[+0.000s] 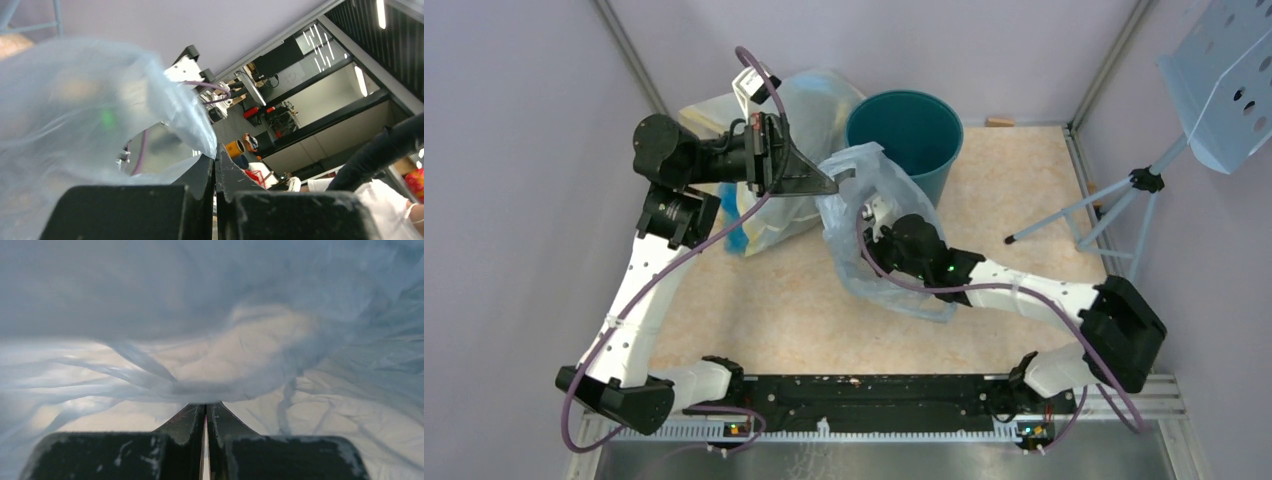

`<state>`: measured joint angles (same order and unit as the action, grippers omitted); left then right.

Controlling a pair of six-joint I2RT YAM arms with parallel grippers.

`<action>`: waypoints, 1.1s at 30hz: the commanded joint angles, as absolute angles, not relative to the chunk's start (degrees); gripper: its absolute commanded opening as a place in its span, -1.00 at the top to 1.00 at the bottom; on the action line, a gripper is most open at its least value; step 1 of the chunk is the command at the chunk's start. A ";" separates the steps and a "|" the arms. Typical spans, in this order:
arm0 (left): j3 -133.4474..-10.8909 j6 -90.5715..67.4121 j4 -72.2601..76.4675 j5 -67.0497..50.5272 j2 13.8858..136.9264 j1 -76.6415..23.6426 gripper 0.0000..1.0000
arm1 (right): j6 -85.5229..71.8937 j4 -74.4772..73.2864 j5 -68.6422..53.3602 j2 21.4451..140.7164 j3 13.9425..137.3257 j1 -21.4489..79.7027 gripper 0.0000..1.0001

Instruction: Put the trash bags into the trash bin

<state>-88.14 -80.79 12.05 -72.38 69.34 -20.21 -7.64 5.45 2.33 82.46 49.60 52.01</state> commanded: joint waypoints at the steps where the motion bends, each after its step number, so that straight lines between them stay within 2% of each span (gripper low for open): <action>1: -85.21 -71.10 3.44 -69.44 67.03 -20.24 1.00 | -4.53 2.77 7.34 75.75 53.15 52.39 1.00; 3: -84.95 -67.37 -1.59 -67.77 66.73 -20.12 1.00 | -3.56 -2.39 11.84 74.86 54.50 52.38 1.00; 5: -85.45 -61.81 -10.58 -64.56 66.55 -19.69 1.00 | -1.05 -6.40 11.31 73.47 55.16 52.38 1.00; 10: -86.64 -51.46 -27.42 -54.94 67.12 -18.29 1.00 | -0.92 -8.32 6.25 68.78 54.92 52.38 0.50; 14: -86.00 -50.02 -29.32 -50.23 66.30 -17.31 1.00 | -1.46 -9.44 7.28 66.26 55.08 52.55 0.26; 17: -86.33 -49.92 -28.33 -48.20 66.14 -16.18 1.00 | -1.43 -11.51 9.29 66.28 55.07 52.57 -0.08; 23: -92.88 -50.73 -24.25 -47.82 68.71 -12.69 1.00 | -8.05 -20.40 15.00 71.64 55.21 52.49 -0.17; 29: -89.99 -56.83 -11.76 -50.77 67.47 -12.48 1.00 | -12.94 -17.04 11.71 70.32 53.30 52.47 -0.21; 31: -89.14 -56.87 -11.61 -51.61 67.35 -12.48 1.00 | -13.90 -16.05 11.91 69.89 53.52 52.47 -0.36; 33: -88.45 -55.62 -13.07 -52.45 67.42 -12.48 1.00 | -13.36 -14.96 9.70 70.15 55.16 52.48 -0.41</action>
<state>-89.86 -55.37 -17.26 -50.11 68.49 -12.67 -10.96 -18.92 11.73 72.10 53.15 52.14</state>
